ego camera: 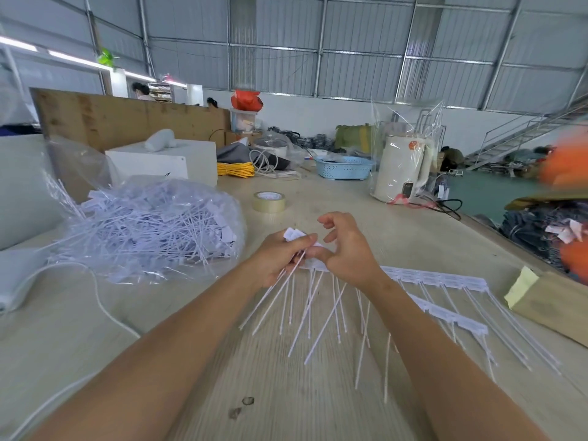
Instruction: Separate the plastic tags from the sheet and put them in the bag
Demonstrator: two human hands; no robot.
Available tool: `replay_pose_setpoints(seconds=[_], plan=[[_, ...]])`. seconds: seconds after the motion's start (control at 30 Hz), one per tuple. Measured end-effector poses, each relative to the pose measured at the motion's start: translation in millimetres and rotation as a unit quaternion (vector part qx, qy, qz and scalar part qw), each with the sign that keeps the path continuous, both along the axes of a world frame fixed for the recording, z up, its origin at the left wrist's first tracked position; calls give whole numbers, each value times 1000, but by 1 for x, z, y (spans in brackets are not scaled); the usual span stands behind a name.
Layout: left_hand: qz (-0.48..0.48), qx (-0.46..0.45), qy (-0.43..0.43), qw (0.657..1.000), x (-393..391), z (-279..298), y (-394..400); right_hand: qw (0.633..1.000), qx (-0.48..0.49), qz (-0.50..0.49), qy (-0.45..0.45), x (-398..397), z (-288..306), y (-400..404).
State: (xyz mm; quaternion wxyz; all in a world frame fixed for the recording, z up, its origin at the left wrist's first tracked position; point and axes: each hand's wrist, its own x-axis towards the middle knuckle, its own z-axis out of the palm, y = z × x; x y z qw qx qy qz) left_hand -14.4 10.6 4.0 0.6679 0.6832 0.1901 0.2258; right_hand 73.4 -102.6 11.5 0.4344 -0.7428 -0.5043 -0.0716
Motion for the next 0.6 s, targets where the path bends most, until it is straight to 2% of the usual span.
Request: replay_pose_setpoints(seconds=[0.07,0.2,0.27,0.47,0.6], plan=[[29,-3,-21,999,0,2,3,999,-38,-10,23,2,3,-4],[24,-17,-23,999,2,0,0,988,-105,59,94,0,1,-8],[19,5,-21,1000,4,-1,-1,989,-95,55,98,-2,0,-7],[62,146,-29,987,7,-3,-3,995,-29,34,93,-2,-2,-5],[78,171,-22,982,9,-4,-2,997,-10,7,70,-2,-6,-1]])
